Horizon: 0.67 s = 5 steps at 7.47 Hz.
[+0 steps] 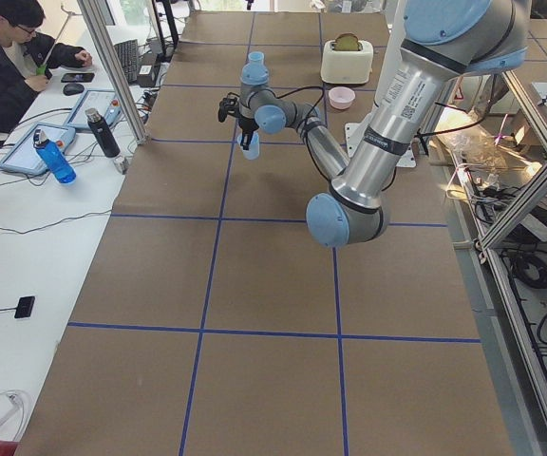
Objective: Stack blue cups with both arms
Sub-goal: 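Carry the light blue cup with the left gripper to the table center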
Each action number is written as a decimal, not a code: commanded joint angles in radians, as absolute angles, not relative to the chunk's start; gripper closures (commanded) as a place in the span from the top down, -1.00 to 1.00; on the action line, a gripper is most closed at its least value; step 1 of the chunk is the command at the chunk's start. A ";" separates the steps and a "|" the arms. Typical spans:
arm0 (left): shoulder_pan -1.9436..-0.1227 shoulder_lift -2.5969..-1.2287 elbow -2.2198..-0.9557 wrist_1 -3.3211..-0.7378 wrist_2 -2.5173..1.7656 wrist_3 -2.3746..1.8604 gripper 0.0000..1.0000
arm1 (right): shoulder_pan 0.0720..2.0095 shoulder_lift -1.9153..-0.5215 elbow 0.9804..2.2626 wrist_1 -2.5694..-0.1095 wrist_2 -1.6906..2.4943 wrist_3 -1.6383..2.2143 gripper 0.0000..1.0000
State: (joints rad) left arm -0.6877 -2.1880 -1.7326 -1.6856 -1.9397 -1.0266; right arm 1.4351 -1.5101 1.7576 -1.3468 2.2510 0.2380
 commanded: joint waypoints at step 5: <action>-0.500 -2.315 -1.631 -1.684 -1.786 -1.098 -1.00 | 1.424 -1.509 1.758 -1.347 2.255 0.256 1.00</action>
